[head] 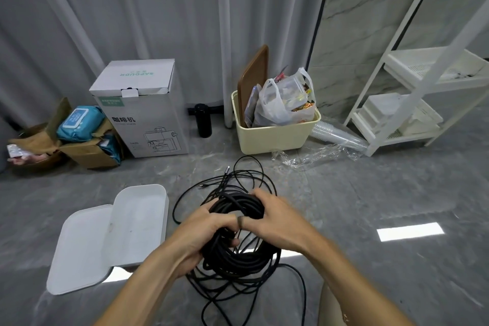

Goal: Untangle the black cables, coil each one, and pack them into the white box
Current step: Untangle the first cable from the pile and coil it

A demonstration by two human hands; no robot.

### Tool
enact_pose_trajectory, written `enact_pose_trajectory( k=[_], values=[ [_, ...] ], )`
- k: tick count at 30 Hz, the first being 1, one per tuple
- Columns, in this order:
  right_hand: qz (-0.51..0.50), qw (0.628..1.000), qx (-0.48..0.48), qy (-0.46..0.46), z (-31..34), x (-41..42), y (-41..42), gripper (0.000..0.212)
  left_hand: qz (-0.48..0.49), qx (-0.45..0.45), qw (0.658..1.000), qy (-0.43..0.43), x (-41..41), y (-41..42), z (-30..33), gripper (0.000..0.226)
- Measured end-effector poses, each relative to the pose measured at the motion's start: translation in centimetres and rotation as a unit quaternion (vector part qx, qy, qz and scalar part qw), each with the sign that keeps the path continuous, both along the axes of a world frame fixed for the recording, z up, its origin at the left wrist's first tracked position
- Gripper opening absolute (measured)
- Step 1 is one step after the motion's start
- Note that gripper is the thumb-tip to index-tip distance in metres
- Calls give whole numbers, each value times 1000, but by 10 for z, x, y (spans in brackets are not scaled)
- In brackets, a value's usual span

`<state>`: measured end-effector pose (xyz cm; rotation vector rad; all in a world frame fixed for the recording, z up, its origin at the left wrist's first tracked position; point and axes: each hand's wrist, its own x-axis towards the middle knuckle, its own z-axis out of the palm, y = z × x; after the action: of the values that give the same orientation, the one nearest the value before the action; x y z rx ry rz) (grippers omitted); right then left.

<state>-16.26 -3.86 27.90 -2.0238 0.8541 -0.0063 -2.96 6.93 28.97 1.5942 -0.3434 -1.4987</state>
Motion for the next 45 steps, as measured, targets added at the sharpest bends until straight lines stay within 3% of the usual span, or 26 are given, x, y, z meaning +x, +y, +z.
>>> enact_pose_trajectory(
  k=[3,6,11,20,25,30,32,36,41,45],
  values=[
    [-4,994,84,-67,4,-1,-3,33,-7,-21,1000,15,2,0,1,36],
    [-21,994,56,-91,3,0,0,45,-35,-37,999,13,4,2,2,47],
    [-58,991,18,-122,3,3,3,24,-73,-50,992,-88,1,1,9,50],
    [-134,975,103,-148,0,4,-2,24,-79,-95,962,-244,0,5,10,71],
    [-120,971,136,-157,7,1,-2,28,-77,-110,966,-220,3,5,9,80],
    [-134,964,138,-181,14,3,-4,31,-45,-159,982,-87,3,4,11,82],
    [-143,964,137,-177,13,2,-5,30,-43,-156,984,-71,2,4,11,84],
    [-163,964,125,-171,12,0,-4,28,-73,-113,974,-185,-1,4,8,84],
    [-217,948,111,-207,3,5,-1,26,-67,-89,920,-377,-6,3,6,56],
    [-219,947,113,-206,4,6,1,24,-57,-69,921,-379,-5,3,8,40]
  ],
)
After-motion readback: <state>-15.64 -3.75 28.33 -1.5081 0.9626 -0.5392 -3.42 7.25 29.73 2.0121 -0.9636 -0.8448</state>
